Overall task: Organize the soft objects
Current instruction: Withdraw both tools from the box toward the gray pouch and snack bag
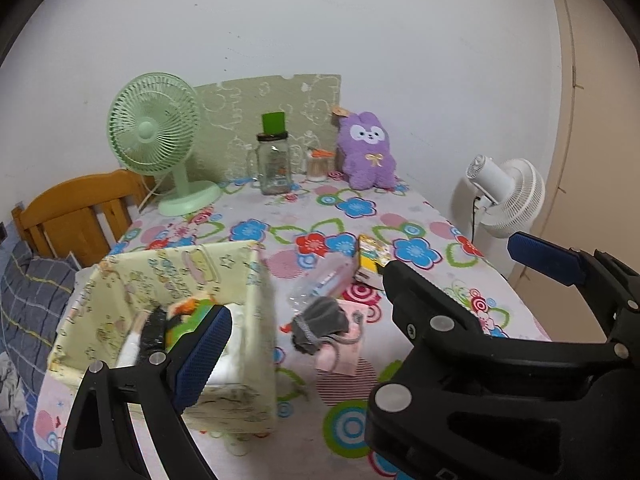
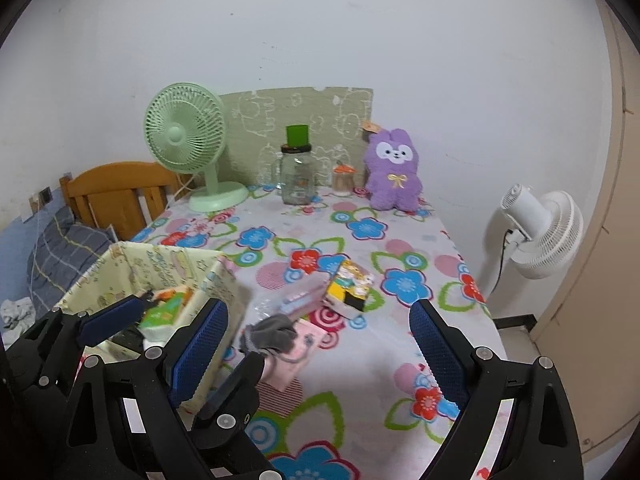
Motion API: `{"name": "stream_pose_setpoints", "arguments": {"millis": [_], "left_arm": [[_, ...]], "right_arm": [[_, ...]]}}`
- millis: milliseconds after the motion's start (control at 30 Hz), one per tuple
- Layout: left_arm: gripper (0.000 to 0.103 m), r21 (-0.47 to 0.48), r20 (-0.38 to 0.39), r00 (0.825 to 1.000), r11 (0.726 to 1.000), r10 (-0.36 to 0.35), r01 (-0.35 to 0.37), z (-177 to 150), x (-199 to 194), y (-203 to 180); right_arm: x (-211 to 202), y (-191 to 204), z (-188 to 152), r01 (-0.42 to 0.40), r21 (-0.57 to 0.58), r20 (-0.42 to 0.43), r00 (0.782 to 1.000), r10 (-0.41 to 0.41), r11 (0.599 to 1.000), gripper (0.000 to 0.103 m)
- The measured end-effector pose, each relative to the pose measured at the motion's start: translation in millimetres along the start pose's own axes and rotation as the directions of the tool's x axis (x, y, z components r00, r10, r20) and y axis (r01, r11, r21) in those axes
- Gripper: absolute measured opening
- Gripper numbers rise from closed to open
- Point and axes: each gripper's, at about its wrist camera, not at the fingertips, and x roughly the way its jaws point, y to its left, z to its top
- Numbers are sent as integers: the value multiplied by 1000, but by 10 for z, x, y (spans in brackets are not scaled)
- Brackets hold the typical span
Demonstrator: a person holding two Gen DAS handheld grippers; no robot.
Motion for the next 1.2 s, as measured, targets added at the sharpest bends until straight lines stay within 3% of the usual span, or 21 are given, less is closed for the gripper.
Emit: {"name": "stream_pose_setpoints", "arguments": {"millis": [200, 533, 967, 1200], "left_arm": [[95, -5, -29, 999, 1000, -20, 20, -42, 137, -137], [94, -21, -92, 996, 1000, 9, -11, -123, 425, -224], [91, 18, -84, 995, 998, 57, -56, -68, 601, -410], [87, 13, -108, 993, 999, 39, -38, -17, 742, -482]], "right_arm": [[62, -167, -75, 18, 11, -17, 1000, -18, 1000, 94], [297, -333, -196, 34, 20, -57, 998, -33, 999, 94], [543, -558, -249, 30, 67, -91, 996, -24, 997, 94], [622, -674, -221, 34, 83, -93, 995, -26, 996, 94]]}}
